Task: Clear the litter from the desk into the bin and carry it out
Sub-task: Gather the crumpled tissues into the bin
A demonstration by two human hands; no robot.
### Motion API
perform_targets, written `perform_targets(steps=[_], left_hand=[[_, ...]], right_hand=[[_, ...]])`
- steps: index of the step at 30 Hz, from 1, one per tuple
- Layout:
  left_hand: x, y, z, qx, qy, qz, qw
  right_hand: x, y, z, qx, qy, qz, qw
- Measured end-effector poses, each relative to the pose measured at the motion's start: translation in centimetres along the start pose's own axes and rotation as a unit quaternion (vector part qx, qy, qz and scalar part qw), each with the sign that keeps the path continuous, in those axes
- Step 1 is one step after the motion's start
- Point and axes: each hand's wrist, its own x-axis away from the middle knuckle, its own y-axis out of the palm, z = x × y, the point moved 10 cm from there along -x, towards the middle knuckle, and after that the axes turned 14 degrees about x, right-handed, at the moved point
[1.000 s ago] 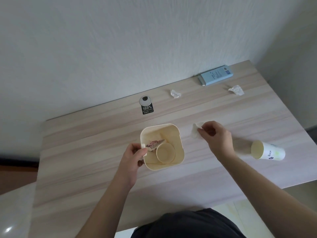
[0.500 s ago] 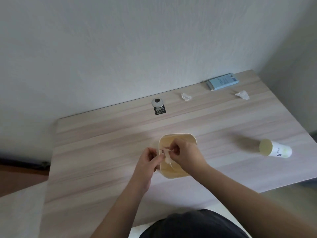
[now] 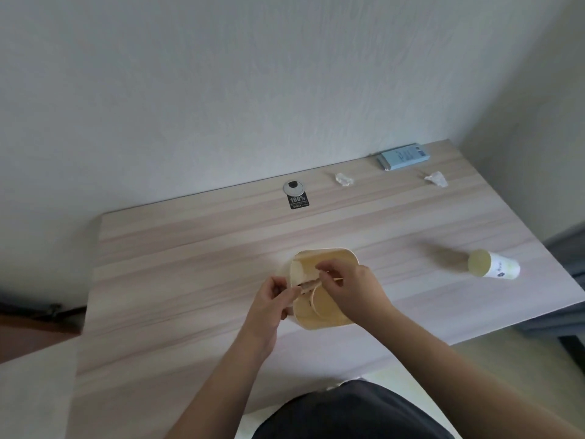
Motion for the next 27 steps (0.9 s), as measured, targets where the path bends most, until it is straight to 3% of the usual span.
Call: perform_targets(steps=[8,16,27], left_hand=[[-1.1,0.1,-0.6,0.013,-0.022,-0.017,1.000],[-3.2,4.1,-1.1,0.000,-0.046,-0.051,0.998],[-6.0,14.1,-4.1,-0.028,-0.064,-0.077,0.995]], right_hand=[[1.6,-5.2,1.9,-0.010,0.015,0.083,0.996],[2.2,-10.5,9.1,0.034,0.091,0.176,0.980],[2.1,-14.2,23.0,-0.020,0.173,0.184,0.967]])
